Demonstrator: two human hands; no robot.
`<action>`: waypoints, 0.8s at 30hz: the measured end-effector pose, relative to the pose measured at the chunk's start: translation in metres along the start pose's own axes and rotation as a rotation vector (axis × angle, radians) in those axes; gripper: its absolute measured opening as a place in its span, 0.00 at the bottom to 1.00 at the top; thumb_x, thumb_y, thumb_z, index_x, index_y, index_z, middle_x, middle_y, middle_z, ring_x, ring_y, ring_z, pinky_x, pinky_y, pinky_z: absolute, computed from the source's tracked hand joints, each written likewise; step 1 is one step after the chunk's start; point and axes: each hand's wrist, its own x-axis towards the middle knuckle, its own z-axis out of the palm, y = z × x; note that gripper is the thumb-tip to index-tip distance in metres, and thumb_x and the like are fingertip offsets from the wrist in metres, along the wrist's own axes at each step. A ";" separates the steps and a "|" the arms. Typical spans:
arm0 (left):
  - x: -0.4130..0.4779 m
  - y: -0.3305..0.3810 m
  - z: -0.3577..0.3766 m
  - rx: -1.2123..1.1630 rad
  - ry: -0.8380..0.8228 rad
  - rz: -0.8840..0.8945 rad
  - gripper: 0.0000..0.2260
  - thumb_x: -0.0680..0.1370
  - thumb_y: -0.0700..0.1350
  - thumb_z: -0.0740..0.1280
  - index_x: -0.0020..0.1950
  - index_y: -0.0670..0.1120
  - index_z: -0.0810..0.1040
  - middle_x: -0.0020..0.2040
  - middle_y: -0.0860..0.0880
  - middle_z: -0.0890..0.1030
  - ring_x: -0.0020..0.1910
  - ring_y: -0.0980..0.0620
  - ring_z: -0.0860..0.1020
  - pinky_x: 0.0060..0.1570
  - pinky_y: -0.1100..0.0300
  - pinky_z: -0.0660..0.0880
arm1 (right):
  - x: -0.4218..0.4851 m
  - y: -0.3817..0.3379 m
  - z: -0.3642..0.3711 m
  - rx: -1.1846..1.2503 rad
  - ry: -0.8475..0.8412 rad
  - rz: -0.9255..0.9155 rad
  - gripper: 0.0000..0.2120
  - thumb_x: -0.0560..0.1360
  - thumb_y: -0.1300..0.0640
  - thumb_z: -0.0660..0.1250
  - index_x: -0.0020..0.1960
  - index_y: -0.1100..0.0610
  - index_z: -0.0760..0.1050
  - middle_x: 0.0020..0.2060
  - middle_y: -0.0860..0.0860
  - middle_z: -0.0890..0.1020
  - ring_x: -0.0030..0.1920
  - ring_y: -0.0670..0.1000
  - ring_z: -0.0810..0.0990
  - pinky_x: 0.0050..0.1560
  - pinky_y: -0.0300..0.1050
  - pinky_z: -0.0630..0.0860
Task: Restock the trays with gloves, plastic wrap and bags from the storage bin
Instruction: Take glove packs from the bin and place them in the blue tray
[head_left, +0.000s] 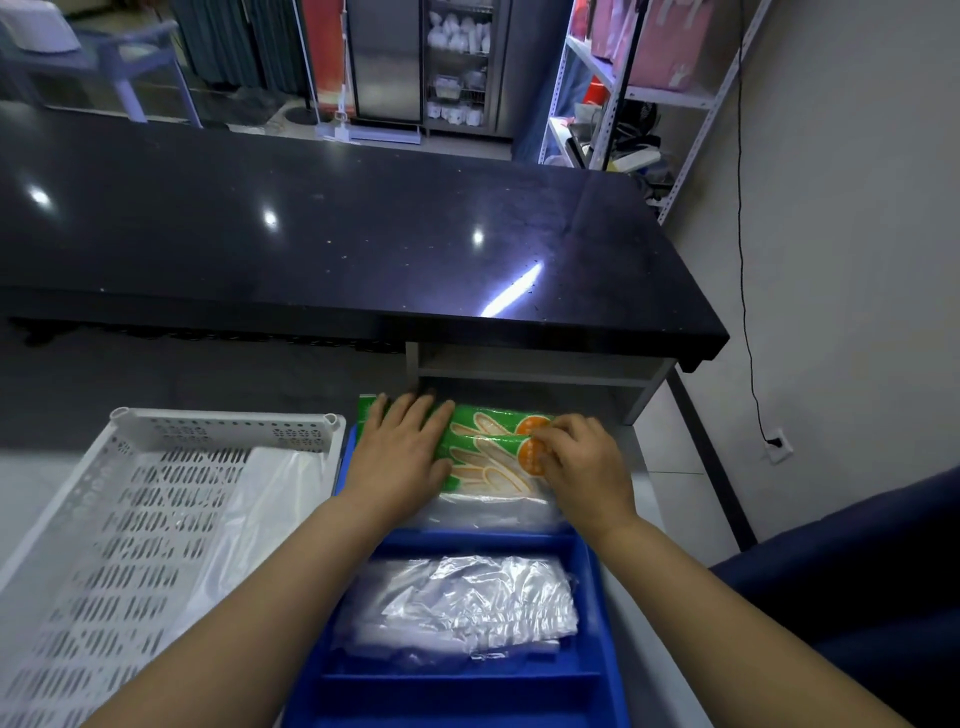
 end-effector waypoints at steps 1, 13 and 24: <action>-0.001 -0.001 0.001 -0.001 -0.006 0.008 0.29 0.75 0.55 0.61 0.74 0.51 0.58 0.73 0.47 0.65 0.72 0.46 0.60 0.72 0.47 0.49 | -0.002 -0.001 0.000 -0.019 -0.024 0.011 0.13 0.69 0.57 0.74 0.52 0.59 0.80 0.47 0.57 0.81 0.45 0.57 0.79 0.41 0.48 0.77; -0.050 -0.012 -0.034 -0.102 0.192 0.169 0.16 0.69 0.41 0.72 0.56 0.44 0.80 0.53 0.44 0.82 0.53 0.42 0.79 0.56 0.48 0.73 | -0.027 -0.049 -0.022 -0.149 -0.053 -0.094 0.08 0.68 0.62 0.73 0.47 0.58 0.82 0.41 0.55 0.84 0.39 0.56 0.80 0.35 0.47 0.76; -0.169 -0.040 -0.067 -0.083 0.143 -0.040 0.06 0.68 0.43 0.73 0.44 0.46 0.82 0.39 0.48 0.83 0.37 0.46 0.80 0.37 0.56 0.77 | -0.060 -0.111 -0.007 -0.234 -0.325 -0.349 0.12 0.76 0.57 0.57 0.48 0.54 0.79 0.40 0.52 0.82 0.41 0.56 0.78 0.36 0.46 0.71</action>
